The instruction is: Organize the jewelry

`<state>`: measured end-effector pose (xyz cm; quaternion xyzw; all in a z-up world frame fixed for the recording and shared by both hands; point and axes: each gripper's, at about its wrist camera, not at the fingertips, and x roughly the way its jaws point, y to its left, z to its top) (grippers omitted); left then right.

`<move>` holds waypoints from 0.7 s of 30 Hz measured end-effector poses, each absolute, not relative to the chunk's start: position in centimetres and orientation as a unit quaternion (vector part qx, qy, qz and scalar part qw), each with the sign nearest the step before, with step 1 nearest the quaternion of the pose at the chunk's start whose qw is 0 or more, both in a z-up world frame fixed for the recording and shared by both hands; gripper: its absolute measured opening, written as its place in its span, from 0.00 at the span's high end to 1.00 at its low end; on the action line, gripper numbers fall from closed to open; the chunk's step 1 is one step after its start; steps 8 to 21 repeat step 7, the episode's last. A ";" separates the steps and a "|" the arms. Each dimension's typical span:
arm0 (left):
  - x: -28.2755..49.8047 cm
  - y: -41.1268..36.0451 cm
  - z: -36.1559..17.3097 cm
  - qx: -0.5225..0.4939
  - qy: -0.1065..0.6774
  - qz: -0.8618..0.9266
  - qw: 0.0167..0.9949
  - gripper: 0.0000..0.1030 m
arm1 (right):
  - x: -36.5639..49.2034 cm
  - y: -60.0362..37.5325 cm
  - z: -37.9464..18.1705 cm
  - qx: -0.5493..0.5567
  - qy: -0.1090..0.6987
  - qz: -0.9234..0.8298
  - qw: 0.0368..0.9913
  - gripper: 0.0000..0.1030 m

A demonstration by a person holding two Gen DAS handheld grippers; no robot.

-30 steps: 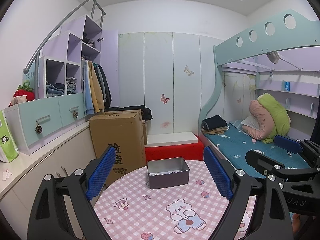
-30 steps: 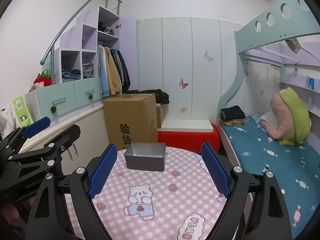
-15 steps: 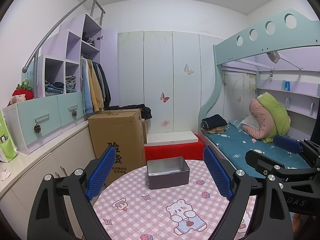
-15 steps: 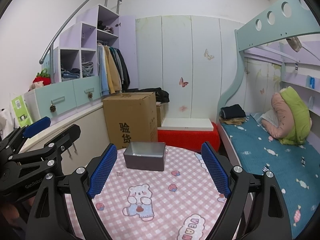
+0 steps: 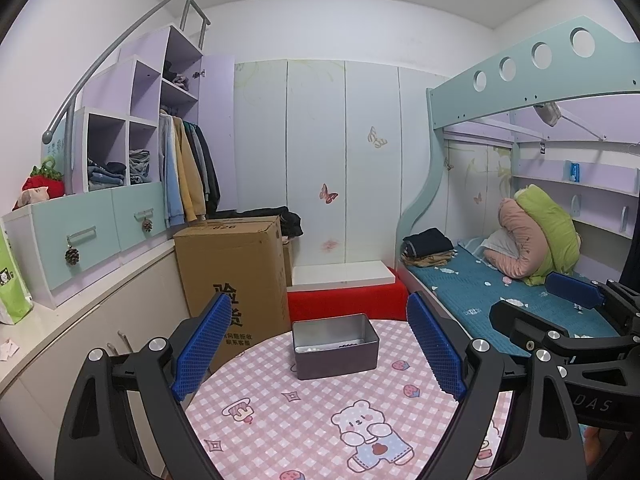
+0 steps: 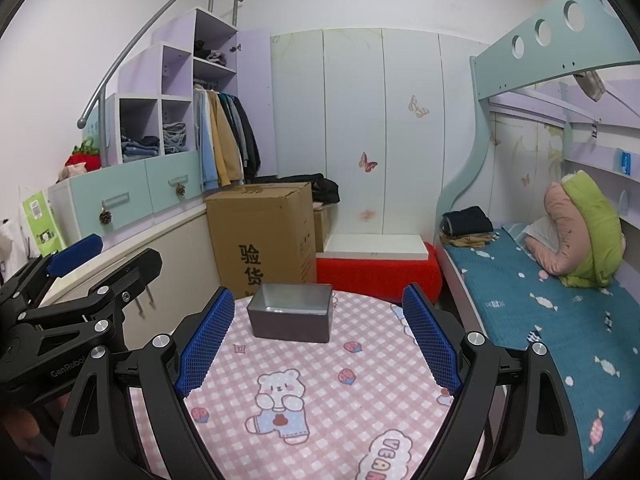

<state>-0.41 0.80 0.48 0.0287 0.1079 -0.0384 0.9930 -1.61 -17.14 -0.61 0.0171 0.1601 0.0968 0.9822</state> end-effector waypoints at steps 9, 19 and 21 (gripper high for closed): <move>-0.1 0.7 0.3 0.025 0.111 -0.041 0.993 0.16 | -1.0 -16.7 -1.4 0.019 0.164 0.095 0.982 0.19; -0.1 0.7 0.3 0.025 0.111 -0.041 0.993 0.16 | -1.0 -16.7 -1.4 0.019 0.164 0.095 0.982 0.19; -0.1 0.7 0.3 0.025 0.111 -0.041 0.993 0.16 | -1.0 -16.7 -1.4 0.019 0.164 0.095 0.982 0.19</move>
